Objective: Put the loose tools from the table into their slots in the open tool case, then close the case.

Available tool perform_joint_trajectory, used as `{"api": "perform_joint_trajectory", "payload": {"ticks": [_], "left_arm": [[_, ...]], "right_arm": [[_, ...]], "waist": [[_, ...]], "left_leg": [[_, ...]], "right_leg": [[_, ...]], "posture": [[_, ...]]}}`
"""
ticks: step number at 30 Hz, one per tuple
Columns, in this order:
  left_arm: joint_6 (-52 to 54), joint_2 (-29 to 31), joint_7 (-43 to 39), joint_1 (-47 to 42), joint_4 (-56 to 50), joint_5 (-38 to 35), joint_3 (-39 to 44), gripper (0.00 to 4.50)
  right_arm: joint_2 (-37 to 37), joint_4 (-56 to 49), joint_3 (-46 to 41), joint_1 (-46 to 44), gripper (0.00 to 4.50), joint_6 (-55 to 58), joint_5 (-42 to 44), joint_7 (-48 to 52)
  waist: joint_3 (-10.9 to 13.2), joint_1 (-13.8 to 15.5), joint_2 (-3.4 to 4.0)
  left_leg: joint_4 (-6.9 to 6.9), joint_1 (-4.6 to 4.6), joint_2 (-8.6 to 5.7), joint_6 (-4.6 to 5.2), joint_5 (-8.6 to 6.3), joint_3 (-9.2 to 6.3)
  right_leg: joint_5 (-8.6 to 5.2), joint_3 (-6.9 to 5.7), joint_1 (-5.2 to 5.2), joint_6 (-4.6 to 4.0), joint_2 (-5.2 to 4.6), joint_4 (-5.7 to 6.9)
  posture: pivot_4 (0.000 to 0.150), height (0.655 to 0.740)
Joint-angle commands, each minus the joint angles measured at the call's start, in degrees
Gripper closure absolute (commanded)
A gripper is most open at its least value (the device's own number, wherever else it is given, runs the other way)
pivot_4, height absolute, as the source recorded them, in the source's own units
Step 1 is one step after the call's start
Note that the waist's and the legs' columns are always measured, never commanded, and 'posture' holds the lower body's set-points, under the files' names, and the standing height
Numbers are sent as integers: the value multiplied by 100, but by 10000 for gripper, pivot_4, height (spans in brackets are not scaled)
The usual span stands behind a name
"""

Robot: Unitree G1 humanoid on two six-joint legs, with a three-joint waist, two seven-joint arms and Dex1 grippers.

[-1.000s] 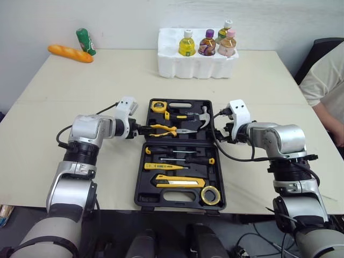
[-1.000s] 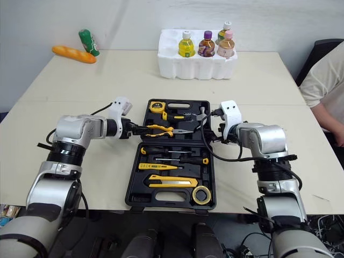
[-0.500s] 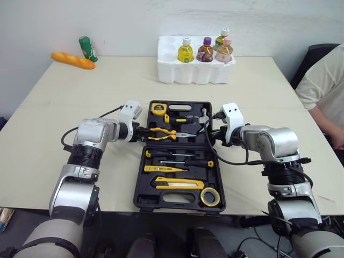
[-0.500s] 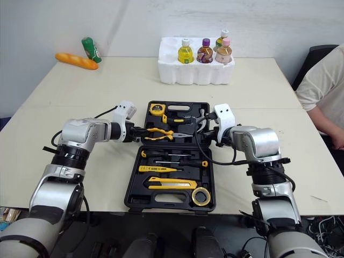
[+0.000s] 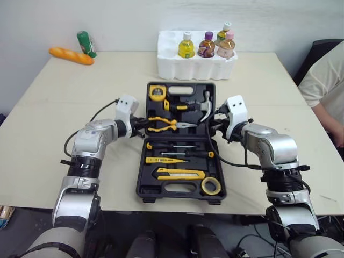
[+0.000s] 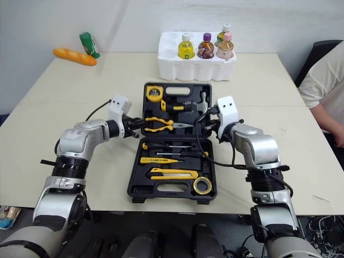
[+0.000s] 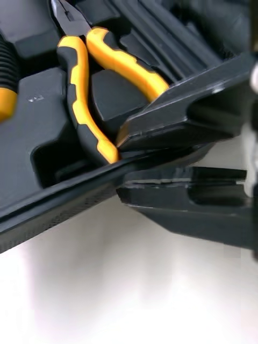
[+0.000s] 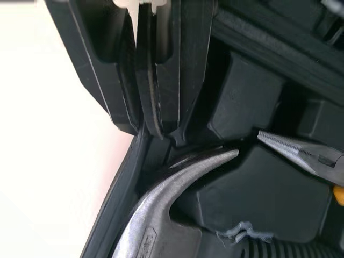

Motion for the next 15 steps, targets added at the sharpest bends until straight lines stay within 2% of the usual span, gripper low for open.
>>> {"api": "perform_joint_trajectory", "payload": {"ticks": [1, 5, 9, 12, 13, 15], "left_arm": [[-1286, 63, -156, 51, -291, 196, -107, 44624], [-2129, 60, -56, 486, -601, 434, -213, 44962], [-3568, 260, 377, 1297, -897, 1145, -402, 44962], [-4101, 393, 614, 1886, -1138, 1376, -390, 44962], [-4216, 437, 694, 2046, -1237, 1429, -355, 40298], [-4108, 478, 772, 2309, -1515, 1387, -234, 31901]], "right_arm": [[-189, -575, 291, 335, 45000, -1445, -300, 450], [-347, -385, 569, 1004, 45000, -3230, -959, 469], [-521, 169, 680, 1534, 45000, -5275, -1680, 223], [-688, 547, 704, 1777, 45000, -6499, -2239, -126], [-801, 614, 727, 1872, 45000, -6924, -2513, -295], [-964, 487, 667, 2129, 36578, -7581, -2634, -351]], "waist": [[0, -6, 0], [0, -16, 0], [3, -13, -5], [3, -18, -5], [3, -15, -6], [4, -8, -7]], "left_leg": [[-3, -2, 0, 0, 0, 3], [-7, -1, 0, 12, -7, 21], [-4, 21, 0, 17, -10, 27], [-5, 46, 1, 20, -9, 41], [-5, 57, 1, 23, -10, 49], [-8, 70, 1, 33, -15, 60]], "right_leg": [[0, -1, -4, 0, 1, -1], [0, 3, -2, 1, 2, -19], [2, 9, 21, 4, 1, -25], [3, 27, 33, 6, 2, -25], [3, 35, 36, 6, 2, -25], [3, 48, 40, 6, 2, -20]], "posture": [[1500, 7367], [1500, 7367], [1500, 7367], [1500, 7367], [1500, 7367], [1500, 7367]]}}
